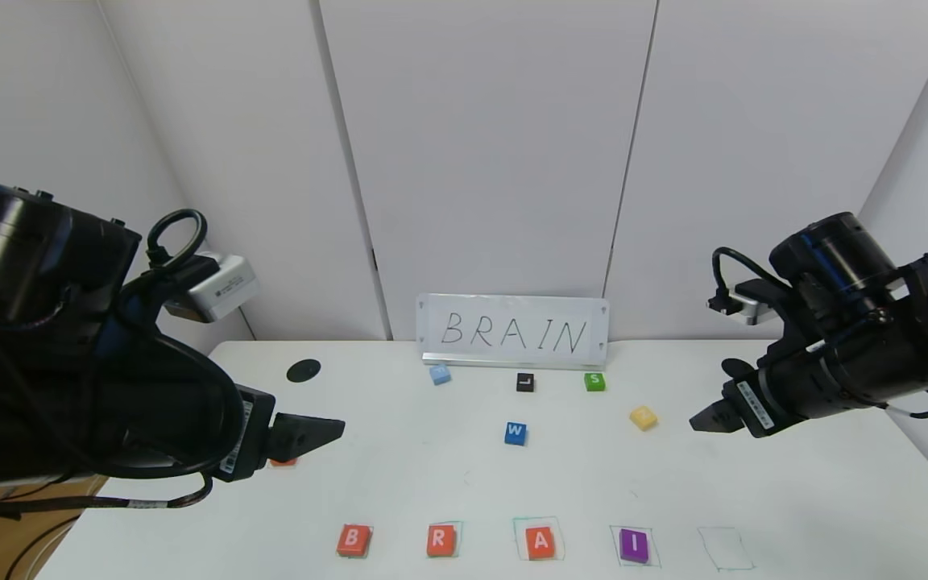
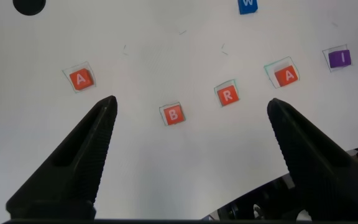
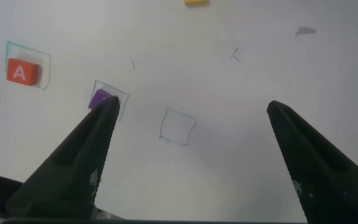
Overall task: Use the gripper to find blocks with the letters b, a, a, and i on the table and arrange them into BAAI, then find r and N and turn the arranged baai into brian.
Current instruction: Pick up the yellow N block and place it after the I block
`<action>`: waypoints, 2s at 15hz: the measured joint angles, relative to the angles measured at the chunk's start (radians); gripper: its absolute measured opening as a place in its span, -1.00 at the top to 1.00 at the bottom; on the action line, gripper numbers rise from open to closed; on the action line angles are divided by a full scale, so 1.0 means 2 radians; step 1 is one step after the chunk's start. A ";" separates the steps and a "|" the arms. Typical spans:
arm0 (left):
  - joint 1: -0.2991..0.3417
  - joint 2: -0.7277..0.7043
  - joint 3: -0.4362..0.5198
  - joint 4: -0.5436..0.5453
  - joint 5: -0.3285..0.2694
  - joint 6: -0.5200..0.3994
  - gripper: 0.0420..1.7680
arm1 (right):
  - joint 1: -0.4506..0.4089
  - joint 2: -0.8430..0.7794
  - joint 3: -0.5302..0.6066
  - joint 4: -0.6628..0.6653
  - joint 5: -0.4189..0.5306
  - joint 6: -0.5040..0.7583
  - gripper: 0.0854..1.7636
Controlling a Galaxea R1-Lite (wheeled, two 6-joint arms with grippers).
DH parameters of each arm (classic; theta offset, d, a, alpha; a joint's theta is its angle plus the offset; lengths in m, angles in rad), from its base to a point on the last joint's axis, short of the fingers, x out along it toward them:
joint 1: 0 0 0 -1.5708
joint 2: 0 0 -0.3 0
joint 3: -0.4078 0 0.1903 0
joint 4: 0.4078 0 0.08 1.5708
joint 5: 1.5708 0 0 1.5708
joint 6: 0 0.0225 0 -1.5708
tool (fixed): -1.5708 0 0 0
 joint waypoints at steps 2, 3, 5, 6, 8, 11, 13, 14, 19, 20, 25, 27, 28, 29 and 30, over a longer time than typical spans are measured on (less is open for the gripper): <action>0.000 0.000 0.003 -0.002 -0.002 0.001 -0.94 | -0.007 0.026 -0.014 -0.013 0.006 -0.020 -0.94; 0.000 0.000 0.003 -0.002 -0.002 0.002 -0.94 | -0.009 0.037 -0.022 -0.014 0.013 -0.022 -0.94; 0.000 0.000 0.004 -0.002 -0.002 0.005 -0.94 | -0.014 0.056 -0.039 -0.014 0.021 -0.025 -0.94; 0.000 0.000 0.004 -0.002 -0.002 0.005 -0.94 | -0.016 0.064 -0.045 -0.014 0.021 -0.028 -0.94; 0.000 0.000 0.004 -0.002 -0.002 0.005 -0.94 | -0.016 0.072 -0.049 -0.014 0.021 -0.028 -0.94; 0.000 0.000 0.004 -0.002 -0.002 0.005 -0.94 | -0.017 0.076 -0.051 -0.014 0.021 -0.028 -0.94; 0.001 0.000 0.004 -0.002 -0.002 0.008 -0.94 | -0.017 0.078 -0.052 -0.014 0.022 -0.031 -0.94; 0.007 0.000 0.004 -0.003 -0.002 0.016 -0.94 | -0.017 0.085 -0.062 -0.014 0.027 -0.036 -0.94; 0.013 0.004 0.005 -0.004 -0.003 0.022 -0.94 | -0.022 0.170 -0.128 -0.016 0.041 -0.053 -0.94; 0.013 0.006 0.005 -0.004 -0.003 0.022 -0.94 | -0.024 0.180 -0.135 -0.016 0.041 -0.053 -0.94; 0.012 0.016 0.006 -0.005 -0.002 0.022 -0.94 | -0.028 0.207 -0.154 -0.016 0.041 -0.053 -0.94; 0.012 0.017 0.007 -0.005 -0.002 0.022 -0.94 | -0.028 0.214 -0.165 -0.016 0.042 -0.053 -0.94; 0.012 0.018 0.008 -0.005 -0.002 0.022 -0.94 | -0.028 0.220 -0.171 -0.016 0.042 -0.053 -0.94; 0.012 0.019 0.008 -0.005 -0.002 0.025 -0.94 | -0.028 0.226 -0.176 -0.016 0.042 -0.053 -0.94; 0.012 0.019 0.008 -0.005 -0.002 0.026 -0.94 | -0.028 0.232 -0.179 -0.016 0.042 -0.053 -0.94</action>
